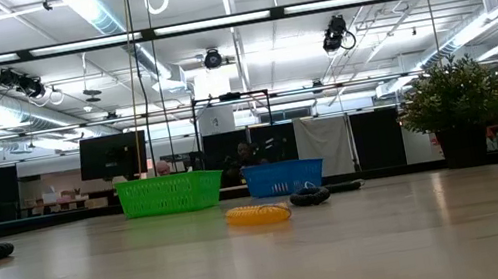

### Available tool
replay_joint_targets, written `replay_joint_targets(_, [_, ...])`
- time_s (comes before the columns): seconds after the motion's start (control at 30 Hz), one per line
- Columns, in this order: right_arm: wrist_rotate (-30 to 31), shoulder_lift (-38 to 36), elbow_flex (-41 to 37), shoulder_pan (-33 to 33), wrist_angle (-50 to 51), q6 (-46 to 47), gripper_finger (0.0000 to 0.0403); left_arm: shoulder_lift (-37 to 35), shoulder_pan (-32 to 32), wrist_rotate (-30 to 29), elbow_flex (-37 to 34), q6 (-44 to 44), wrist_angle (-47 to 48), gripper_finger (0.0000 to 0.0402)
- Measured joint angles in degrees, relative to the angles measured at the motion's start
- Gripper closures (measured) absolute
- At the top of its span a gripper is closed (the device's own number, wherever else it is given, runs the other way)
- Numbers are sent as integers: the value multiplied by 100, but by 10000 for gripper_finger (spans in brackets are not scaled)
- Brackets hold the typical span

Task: Sort spring keychains into baskets
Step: Put the black spring keychain into the green basket

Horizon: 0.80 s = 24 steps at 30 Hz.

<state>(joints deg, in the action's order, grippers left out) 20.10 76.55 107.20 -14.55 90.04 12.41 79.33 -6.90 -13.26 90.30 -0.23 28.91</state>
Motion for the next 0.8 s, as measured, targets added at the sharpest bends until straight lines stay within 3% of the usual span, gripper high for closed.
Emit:
replay_joint_targets(0.17, [-16, 186, 0, 260, -286, -601, 403, 0, 0, 0, 0, 72, 2, 225])
replay_joint_targets(0.43, [-318, 823, -2, 1030, -1825, -1987, 403, 0, 0, 315, 0, 120, 15, 225])
replay_joint_targets(0.63, [-662, 1075, -4, 1447, -3212, -2372, 403, -76, 4, 934, 4, 92, 72, 225])
replay_joint_targets(0.8, [-977, 1186, -4, 1563, -4499, -2389, 403, -173, -10, 1028, 8, 96, 111, 225])
